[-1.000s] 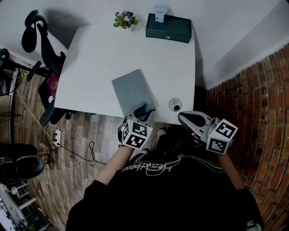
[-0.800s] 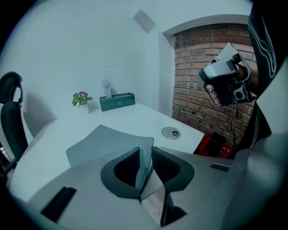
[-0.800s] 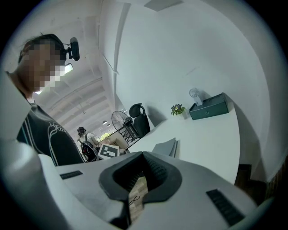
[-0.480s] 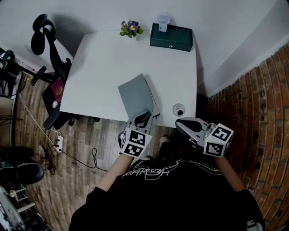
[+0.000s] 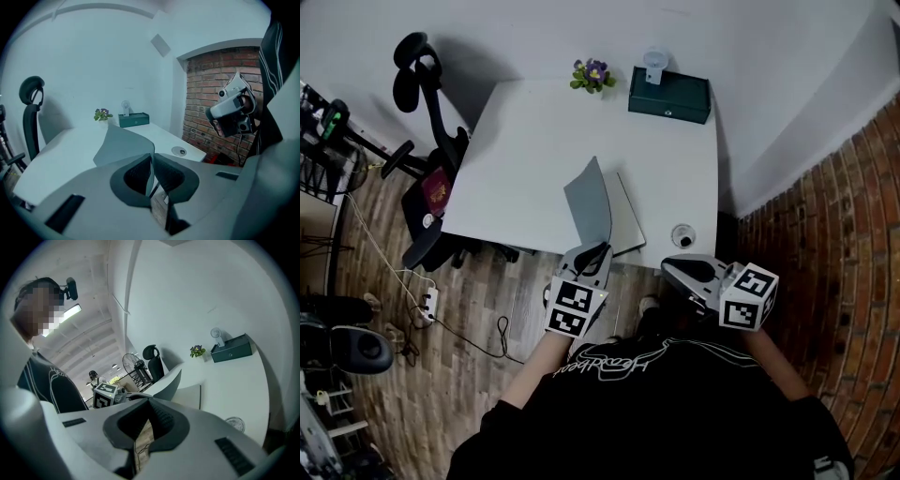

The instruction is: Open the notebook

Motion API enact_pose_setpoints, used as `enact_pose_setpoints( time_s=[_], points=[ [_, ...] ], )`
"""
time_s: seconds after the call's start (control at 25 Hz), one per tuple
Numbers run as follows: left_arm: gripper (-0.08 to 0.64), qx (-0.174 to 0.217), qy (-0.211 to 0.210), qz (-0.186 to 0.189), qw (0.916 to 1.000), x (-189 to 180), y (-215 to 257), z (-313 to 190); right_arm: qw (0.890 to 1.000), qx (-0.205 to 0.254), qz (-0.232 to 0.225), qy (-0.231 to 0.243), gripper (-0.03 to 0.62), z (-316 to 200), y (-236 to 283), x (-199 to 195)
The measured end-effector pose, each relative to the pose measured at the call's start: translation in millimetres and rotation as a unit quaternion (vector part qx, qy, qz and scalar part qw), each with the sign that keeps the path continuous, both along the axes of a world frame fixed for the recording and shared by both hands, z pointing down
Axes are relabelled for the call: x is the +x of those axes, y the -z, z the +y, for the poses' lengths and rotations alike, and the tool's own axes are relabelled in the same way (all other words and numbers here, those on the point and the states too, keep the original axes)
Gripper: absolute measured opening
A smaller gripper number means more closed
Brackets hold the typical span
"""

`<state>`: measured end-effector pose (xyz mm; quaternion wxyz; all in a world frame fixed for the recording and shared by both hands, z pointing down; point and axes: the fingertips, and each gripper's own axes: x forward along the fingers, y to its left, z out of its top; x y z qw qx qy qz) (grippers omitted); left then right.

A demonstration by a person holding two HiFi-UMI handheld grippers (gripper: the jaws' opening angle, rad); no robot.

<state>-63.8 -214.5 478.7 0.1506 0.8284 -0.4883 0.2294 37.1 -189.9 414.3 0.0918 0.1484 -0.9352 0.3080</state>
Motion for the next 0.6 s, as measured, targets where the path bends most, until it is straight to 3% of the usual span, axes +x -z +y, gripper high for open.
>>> enact_pose_setpoints(
  time_s=[0.6],
  points=[
    [0.046,-0.008,0.093,0.037,0.9950,-77,9,40,0.999,-0.005,-0.003,0.032,0.003,28,-3,-42]
  ],
)
